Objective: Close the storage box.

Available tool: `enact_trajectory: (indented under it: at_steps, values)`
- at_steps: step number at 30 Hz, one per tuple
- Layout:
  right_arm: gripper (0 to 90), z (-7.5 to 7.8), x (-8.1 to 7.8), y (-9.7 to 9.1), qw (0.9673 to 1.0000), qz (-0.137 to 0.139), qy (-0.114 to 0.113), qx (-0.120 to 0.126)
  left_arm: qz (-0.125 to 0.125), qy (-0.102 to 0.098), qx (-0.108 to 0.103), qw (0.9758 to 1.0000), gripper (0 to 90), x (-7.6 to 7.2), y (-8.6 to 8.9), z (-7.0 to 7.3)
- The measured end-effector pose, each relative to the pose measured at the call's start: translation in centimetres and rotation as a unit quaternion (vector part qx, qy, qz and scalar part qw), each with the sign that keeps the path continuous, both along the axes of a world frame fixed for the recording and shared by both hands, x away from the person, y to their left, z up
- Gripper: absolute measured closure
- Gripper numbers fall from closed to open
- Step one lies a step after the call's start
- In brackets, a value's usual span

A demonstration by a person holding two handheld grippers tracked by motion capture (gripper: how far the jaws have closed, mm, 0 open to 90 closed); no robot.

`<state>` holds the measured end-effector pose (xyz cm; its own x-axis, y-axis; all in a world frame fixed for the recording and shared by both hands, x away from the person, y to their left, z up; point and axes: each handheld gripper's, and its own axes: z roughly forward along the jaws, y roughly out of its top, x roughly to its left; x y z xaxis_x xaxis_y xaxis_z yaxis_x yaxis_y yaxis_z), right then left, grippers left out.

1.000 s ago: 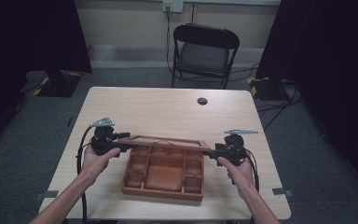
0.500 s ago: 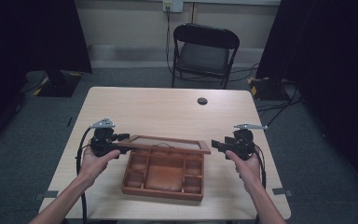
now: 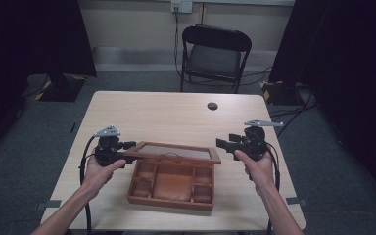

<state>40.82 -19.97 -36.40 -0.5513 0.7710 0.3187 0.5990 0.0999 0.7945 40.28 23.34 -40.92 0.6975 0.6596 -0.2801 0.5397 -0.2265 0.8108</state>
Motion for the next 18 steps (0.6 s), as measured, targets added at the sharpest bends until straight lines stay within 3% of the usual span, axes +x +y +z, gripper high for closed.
enact_trajectory:
  at_steps: [4, 6, 10, 14, 18]
  values:
    - [39.6, 1.5, -0.1, 1.3, 0.9997, 0.023, -0.012, -0.001, -0.006, 0.000, -0.006, 1.0000, 28.6, -0.2, 0.1, 0.0]
    - [39.7, 1.9, -0.1, 1.5, 0.9995, 0.028, -0.013, 0.004, -0.005, -0.001, 0.001, 1.0000, 24.8, -0.2, 0.1, -0.1]
    - [43.3, 3.1, -0.1, 3.1, 0.9965, 0.080, -0.020, 0.013, -0.004, 0.004, -0.002, 1.0000, 21.8, -0.2, 0.2, -0.3]
    - [47.7, 3.7, -0.4, 4.9, 0.9937, 0.107, -0.033, 0.001, -0.003, 0.004, 0.004, 1.0000, 19.3, -0.3, 0.3, -0.5]
    - [49.3, 4.1, -0.8, 6.6, 0.9895, 0.140, -0.033, 0.012, -0.004, 0.008, 0.002, 1.0000, 16.7, -0.4, 0.3, -0.7]
